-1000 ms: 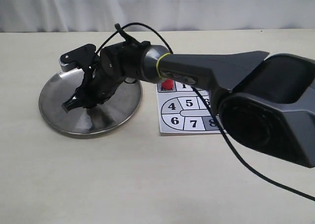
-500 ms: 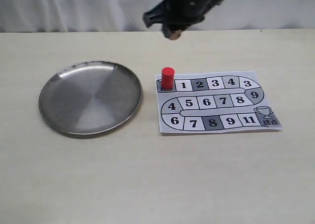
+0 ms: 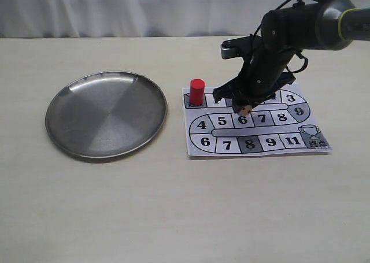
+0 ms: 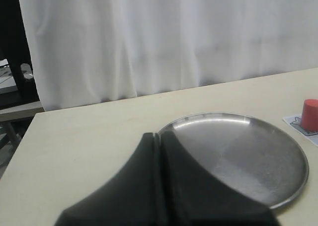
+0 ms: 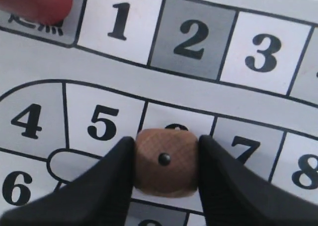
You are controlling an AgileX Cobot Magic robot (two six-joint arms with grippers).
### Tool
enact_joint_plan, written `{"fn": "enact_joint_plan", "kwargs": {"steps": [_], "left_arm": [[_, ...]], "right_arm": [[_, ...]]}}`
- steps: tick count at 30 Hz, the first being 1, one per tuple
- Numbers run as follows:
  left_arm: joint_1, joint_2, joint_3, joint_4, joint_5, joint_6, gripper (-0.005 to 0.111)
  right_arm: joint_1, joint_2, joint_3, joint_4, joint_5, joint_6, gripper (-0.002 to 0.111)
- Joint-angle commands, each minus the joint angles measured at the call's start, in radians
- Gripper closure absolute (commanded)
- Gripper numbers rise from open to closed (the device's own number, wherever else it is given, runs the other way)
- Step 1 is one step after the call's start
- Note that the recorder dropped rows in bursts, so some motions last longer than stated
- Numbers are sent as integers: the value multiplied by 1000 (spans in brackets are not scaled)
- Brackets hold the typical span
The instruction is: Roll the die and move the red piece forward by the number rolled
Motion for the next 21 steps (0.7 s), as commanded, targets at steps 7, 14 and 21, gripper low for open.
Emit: {"fn": "enact_joint_plan", "kwargs": {"steps": [7, 14, 21], "left_arm": [[-8, -3, 2, -2, -9, -1, 107], [-8, -3, 2, -2, -9, -1, 107], [-8, -3, 2, -2, -9, -1, 107]], "right_arm": [[1, -47, 1, 0, -27, -6, 27], [1, -212, 1, -45, 88, -29, 71], [1, -288, 132, -33, 239, 9, 104]]}}
